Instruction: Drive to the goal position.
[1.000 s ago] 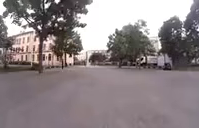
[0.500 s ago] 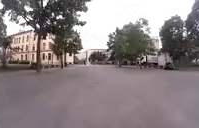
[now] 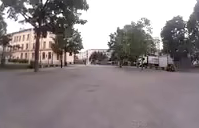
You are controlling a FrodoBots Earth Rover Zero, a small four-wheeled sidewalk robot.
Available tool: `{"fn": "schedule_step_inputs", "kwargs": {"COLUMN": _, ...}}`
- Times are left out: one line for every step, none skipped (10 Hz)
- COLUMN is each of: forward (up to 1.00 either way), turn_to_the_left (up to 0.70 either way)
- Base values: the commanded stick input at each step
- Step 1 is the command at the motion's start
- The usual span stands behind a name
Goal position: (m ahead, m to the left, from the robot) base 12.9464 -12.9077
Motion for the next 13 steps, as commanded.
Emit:
{"fn": "schedule_step_inputs", "kwargs": {"forward": 0.60, "turn_to_the_left": 0.00}}
{"fn": "schedule_step_inputs", "kwargs": {"forward": 0.60, "turn_to_the_left": 0.00}}
{"fn": "schedule_step_inputs", "kwargs": {"forward": 0.60, "turn_to_the_left": 0.00}}
{"fn": "schedule_step_inputs", "kwargs": {"forward": 0.60, "turn_to_the_left": 0.00}}
{"fn": "schedule_step_inputs", "kwargs": {"forward": 0.60, "turn_to_the_left": 0.00}}
{"fn": "schedule_step_inputs", "kwargs": {"forward": 0.60, "turn_to_the_left": 0.00}}
{"fn": "schedule_step_inputs", "kwargs": {"forward": 0.60, "turn_to_the_left": 0.00}}
{"fn": "schedule_step_inputs", "kwargs": {"forward": 0.60, "turn_to_the_left": 0.00}}
{"fn": "schedule_step_inputs", "kwargs": {"forward": 0.60, "turn_to_the_left": 0.00}}
{"fn": "schedule_step_inputs", "kwargs": {"forward": 0.60, "turn_to_the_left": 0.00}}
{"fn": "schedule_step_inputs", "kwargs": {"forward": 0.60, "turn_to_the_left": 0.00}}
{"fn": "schedule_step_inputs", "kwargs": {"forward": 0.60, "turn_to_the_left": 0.00}}
{"fn": "schedule_step_inputs", "kwargs": {"forward": 0.60, "turn_to_the_left": 0.00}}
